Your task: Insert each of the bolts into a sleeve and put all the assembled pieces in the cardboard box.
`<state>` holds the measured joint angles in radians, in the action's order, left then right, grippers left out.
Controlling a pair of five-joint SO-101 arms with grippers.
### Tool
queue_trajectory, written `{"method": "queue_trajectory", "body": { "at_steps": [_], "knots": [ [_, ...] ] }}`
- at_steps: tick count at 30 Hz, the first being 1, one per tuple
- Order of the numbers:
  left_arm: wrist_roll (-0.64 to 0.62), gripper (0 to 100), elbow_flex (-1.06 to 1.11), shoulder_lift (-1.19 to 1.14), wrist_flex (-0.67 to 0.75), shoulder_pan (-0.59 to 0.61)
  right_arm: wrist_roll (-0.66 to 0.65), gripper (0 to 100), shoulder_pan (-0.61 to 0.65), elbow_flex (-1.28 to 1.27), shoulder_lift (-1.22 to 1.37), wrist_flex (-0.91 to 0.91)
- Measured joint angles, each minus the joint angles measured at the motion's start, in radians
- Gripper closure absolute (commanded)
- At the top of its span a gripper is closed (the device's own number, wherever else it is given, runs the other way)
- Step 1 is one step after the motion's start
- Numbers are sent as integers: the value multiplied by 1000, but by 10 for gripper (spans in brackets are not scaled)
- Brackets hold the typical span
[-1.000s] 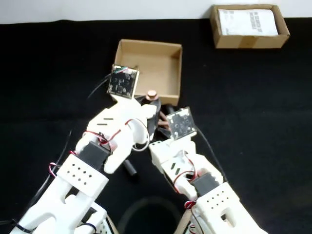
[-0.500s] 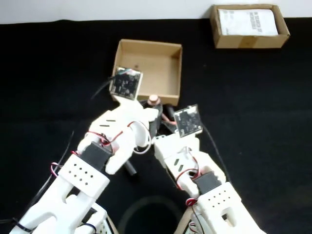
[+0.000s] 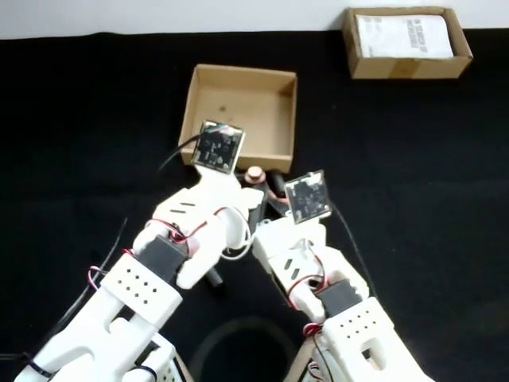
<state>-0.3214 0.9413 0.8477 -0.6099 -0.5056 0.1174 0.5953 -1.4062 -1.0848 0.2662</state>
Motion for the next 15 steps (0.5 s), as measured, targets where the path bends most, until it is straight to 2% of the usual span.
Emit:
{"method": "queue_trajectory", "body": {
  "at_steps": [2, 8, 12, 15],
  "knots": [
    [0, 733, -3, -2, -61, -5, 2, 991, -12, -2, 2, 0],
    [0, 784, -157, 0, -350, 0, 11, 991, -44, 0, 2, 0],
    [-2, 901, -325, 2, -603, -3, 98, 991, -130, 60, 3, 64],
    [3, 997, -446, 0, -792, -3, 120, 991, -183, 206, 18, 158]
  ]
}}
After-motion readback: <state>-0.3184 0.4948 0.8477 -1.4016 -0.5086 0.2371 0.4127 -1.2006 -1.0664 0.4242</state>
